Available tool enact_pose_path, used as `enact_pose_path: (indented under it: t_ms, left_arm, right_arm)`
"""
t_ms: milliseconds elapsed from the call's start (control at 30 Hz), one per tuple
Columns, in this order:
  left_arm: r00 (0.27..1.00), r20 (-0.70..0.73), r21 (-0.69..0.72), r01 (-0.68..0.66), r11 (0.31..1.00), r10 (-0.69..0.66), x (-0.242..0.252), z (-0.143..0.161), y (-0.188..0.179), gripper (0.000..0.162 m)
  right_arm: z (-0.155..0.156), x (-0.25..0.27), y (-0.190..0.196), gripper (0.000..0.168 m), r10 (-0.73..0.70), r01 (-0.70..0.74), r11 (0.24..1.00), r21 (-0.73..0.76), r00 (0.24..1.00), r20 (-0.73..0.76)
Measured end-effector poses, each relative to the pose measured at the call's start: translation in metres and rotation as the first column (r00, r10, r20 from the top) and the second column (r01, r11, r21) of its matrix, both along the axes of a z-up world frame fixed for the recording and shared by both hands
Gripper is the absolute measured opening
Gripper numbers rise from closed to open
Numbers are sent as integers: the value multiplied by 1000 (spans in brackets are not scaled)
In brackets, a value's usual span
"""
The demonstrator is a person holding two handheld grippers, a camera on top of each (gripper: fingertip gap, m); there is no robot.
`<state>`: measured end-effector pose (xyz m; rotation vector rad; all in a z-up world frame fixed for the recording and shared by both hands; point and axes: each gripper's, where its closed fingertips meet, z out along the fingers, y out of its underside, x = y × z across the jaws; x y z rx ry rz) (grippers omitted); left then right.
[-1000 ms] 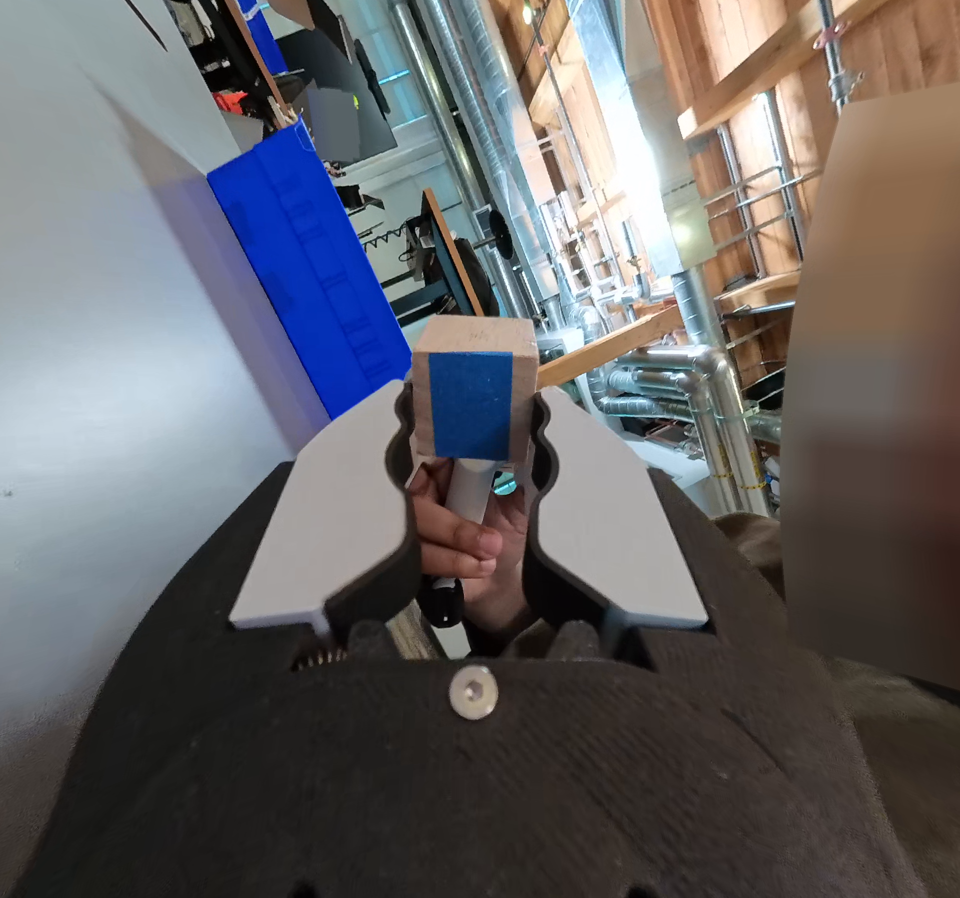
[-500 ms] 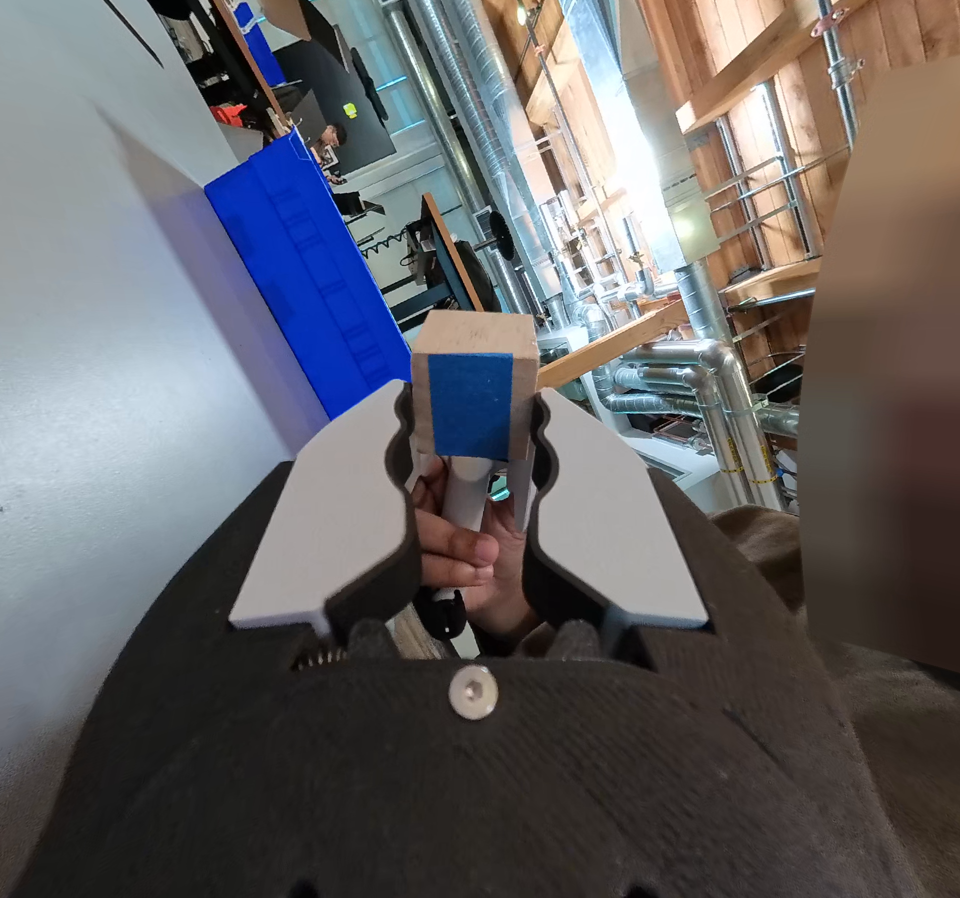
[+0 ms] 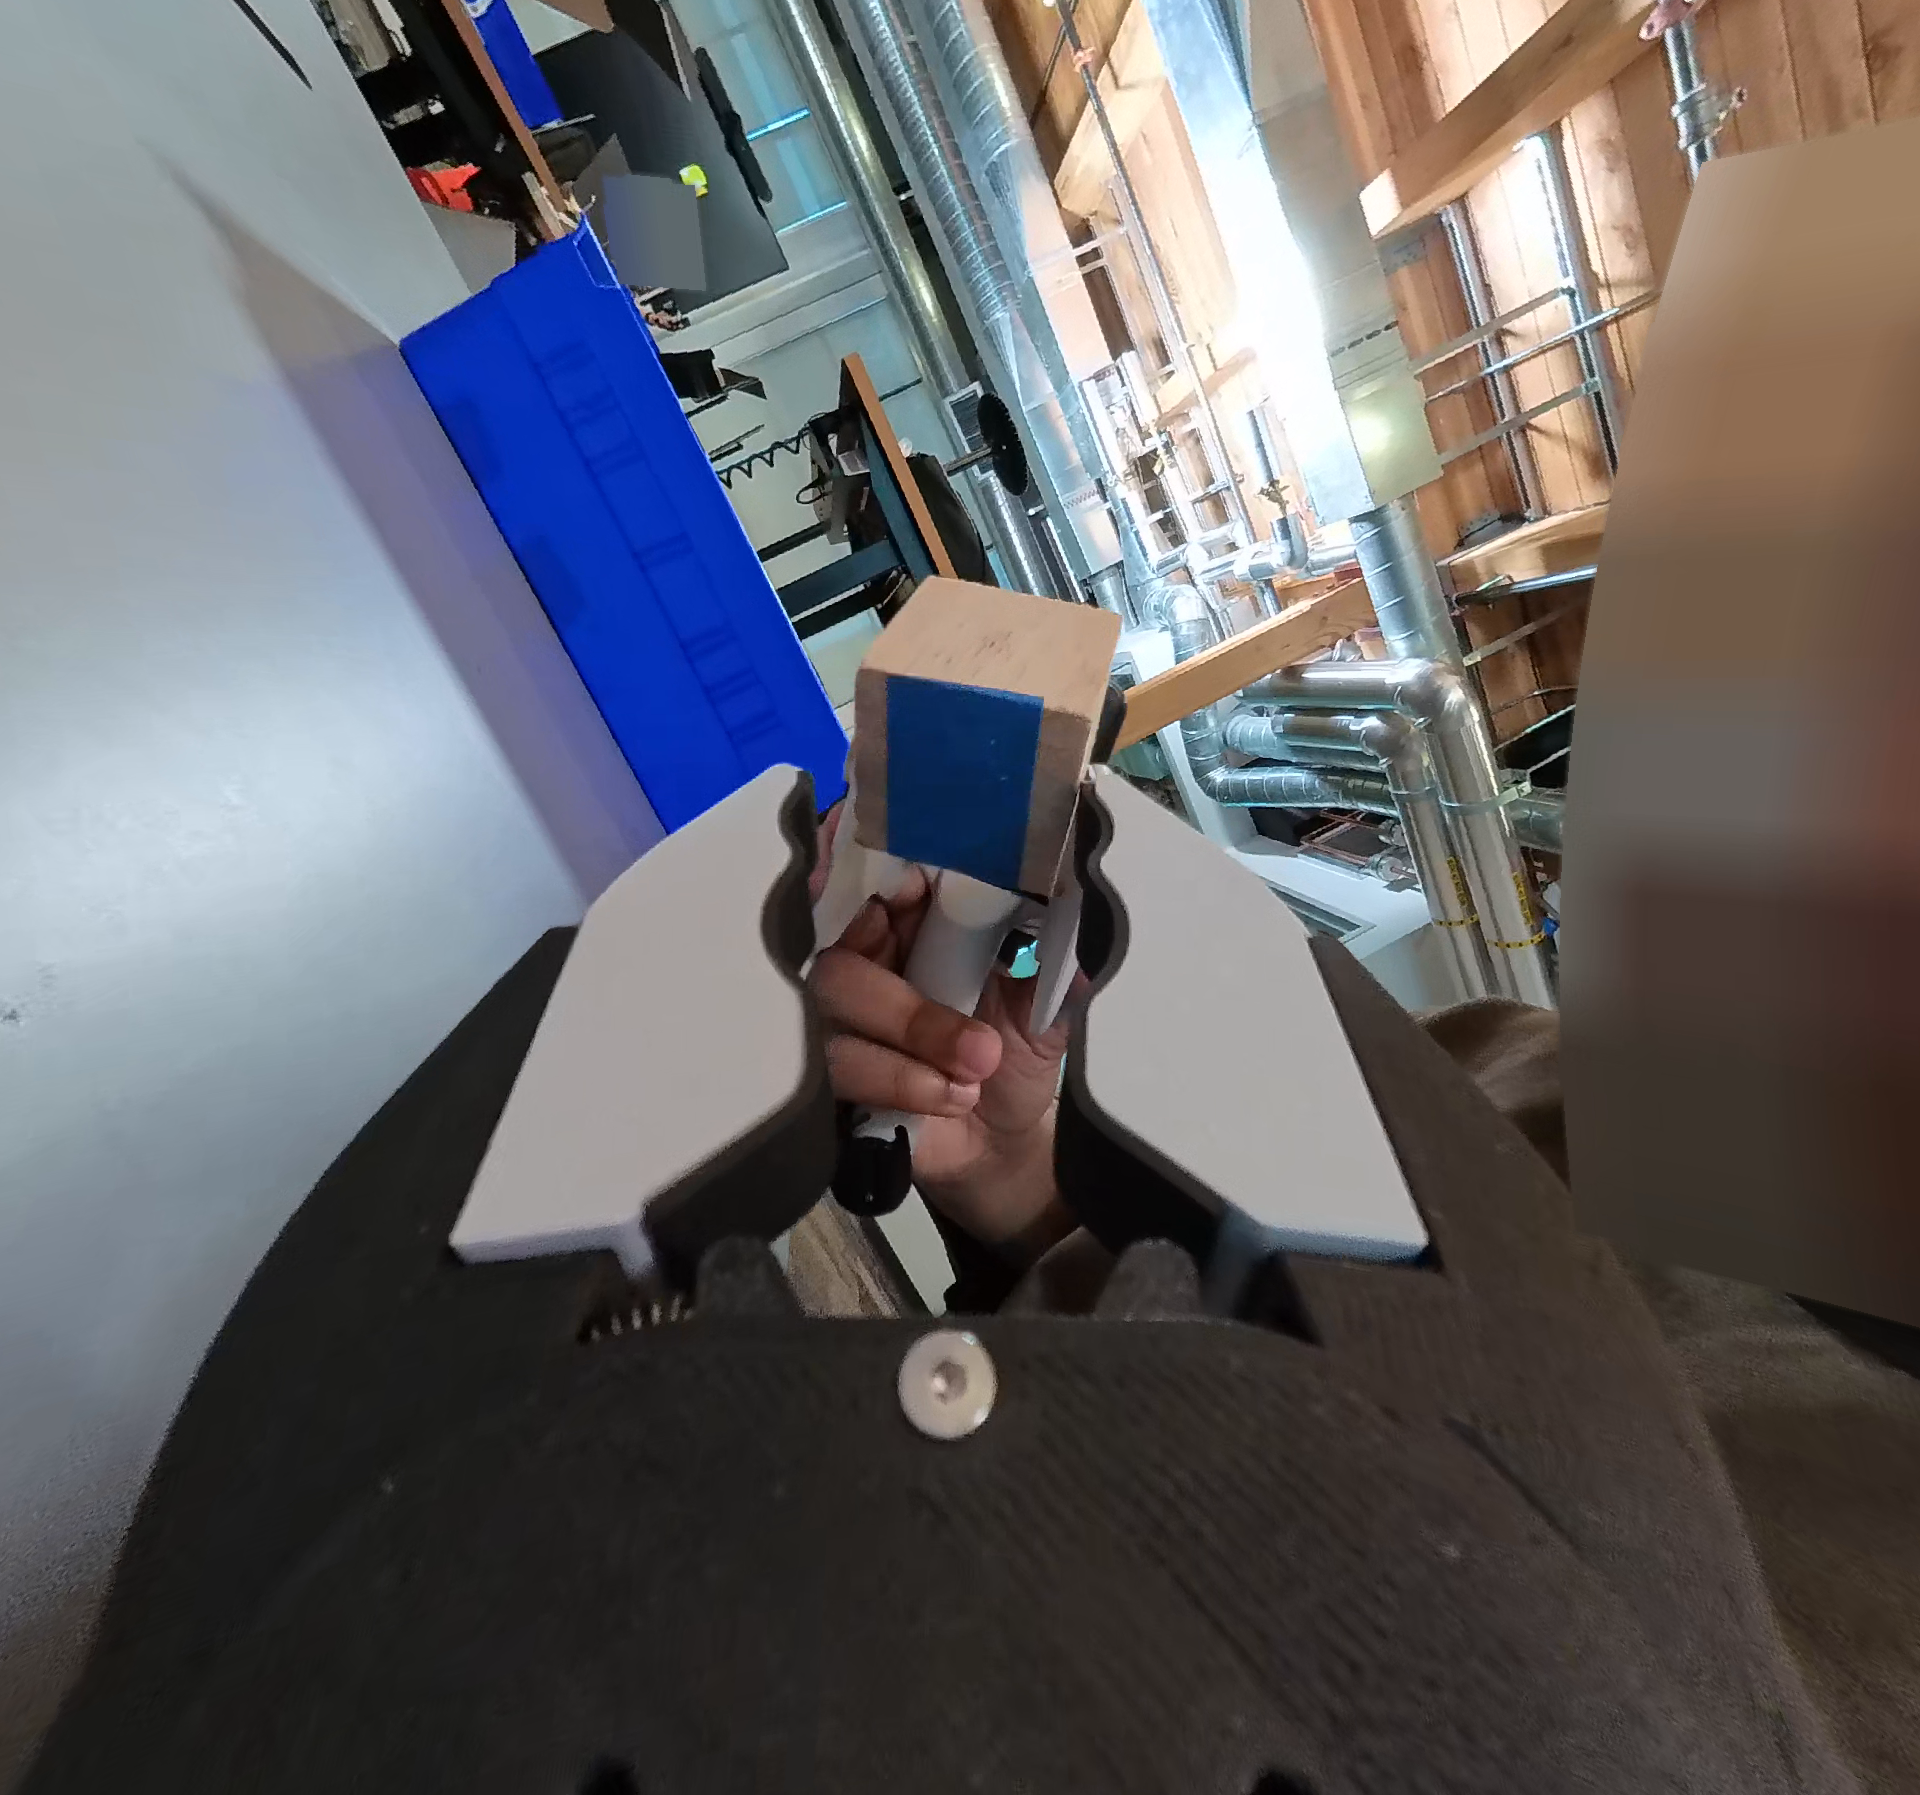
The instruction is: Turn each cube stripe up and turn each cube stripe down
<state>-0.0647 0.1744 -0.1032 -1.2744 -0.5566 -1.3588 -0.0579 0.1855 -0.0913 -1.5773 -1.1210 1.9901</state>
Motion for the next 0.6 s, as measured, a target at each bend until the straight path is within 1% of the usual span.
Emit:
enact_pose_path:
  t_ms: [200, 433, 500, 600]
  left_arm:
    - [1000, 9, -12, -12, 1000, 12, -4, -2, 0, 49]
    - [1000, 24, -12, 8, 1000, -8, -2, -2, 0, 49]
    - [999, 28, -12, 20, 1000, -20, 0, -2, 0, 49]
    - [999, 43, -7, 28, 1000, -28, 1, -1, 0, 49]
  right_arm:
    - [3, 0, 8, 41, -28, 28, 999, 18, 1000, -9]
    - [10, 1, 23, 41, -81, 82, 996, 41, 996, -28]
    - [19, 2, 30, 41, -108, 111, 993, 51, 993, -46]
    - [50, 10, 52, 41, -178, 187, 979, 77, 978, -113]
